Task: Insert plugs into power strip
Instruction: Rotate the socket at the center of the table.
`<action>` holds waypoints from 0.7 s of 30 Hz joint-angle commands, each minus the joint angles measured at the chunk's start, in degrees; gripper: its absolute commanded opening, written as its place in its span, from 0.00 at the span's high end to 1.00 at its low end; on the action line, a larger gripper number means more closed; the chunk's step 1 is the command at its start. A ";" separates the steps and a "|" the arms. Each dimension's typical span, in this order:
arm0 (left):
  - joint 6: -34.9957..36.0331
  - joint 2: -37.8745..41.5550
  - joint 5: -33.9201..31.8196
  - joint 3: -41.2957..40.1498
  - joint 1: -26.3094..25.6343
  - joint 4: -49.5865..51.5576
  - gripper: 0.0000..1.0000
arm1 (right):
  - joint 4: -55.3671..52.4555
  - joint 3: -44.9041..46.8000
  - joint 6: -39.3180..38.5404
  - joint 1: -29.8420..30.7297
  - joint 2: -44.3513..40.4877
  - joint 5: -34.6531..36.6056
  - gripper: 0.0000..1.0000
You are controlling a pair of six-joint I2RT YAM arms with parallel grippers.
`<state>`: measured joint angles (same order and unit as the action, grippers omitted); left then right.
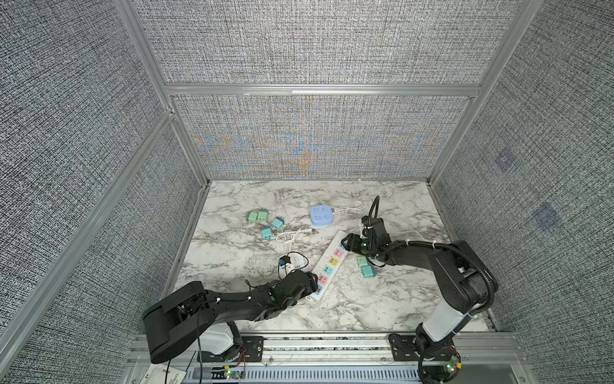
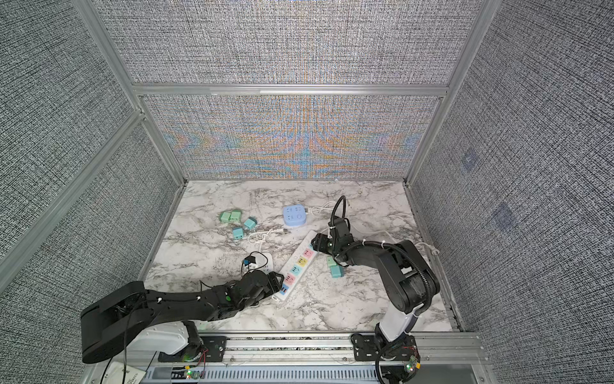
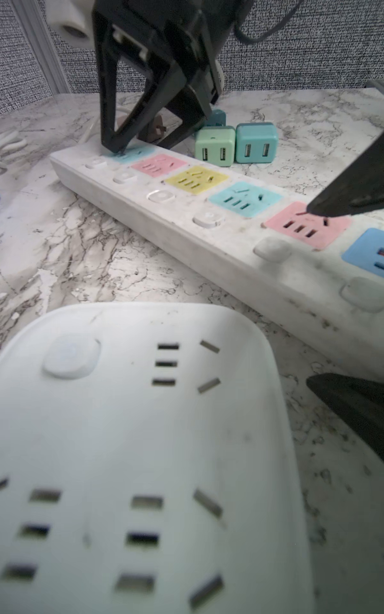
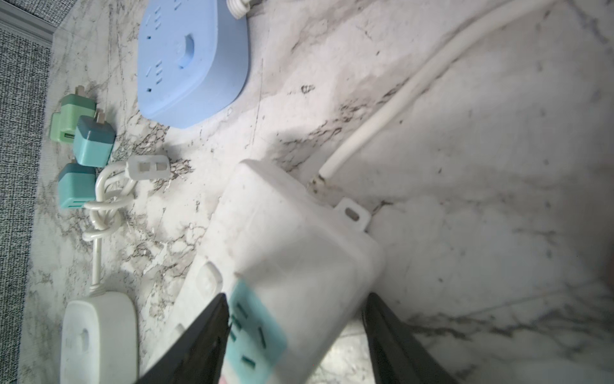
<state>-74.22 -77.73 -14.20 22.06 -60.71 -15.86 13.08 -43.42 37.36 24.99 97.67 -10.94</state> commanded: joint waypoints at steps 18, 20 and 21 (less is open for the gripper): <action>-9.29 4.38 -10.00 13.96 0.83 34.53 0.21 | -9.31 -3.89 -1.46 0.02 -12.01 14.19 0.33; -9.28 7.79 -7.58 10.69 0.30 30.54 0.21 | -9.99 -6.40 -2.45 -1.67 -10.23 13.70 0.33; -9.48 9.79 -6.49 8.28 -0.20 27.83 0.21 | -10.16 -7.90 -2.95 -2.61 -8.75 13.09 0.33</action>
<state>-81.62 -70.74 -22.55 33.28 -60.27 10.72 5.72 -48.90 36.84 23.88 87.02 1.17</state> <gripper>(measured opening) 0.788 0.675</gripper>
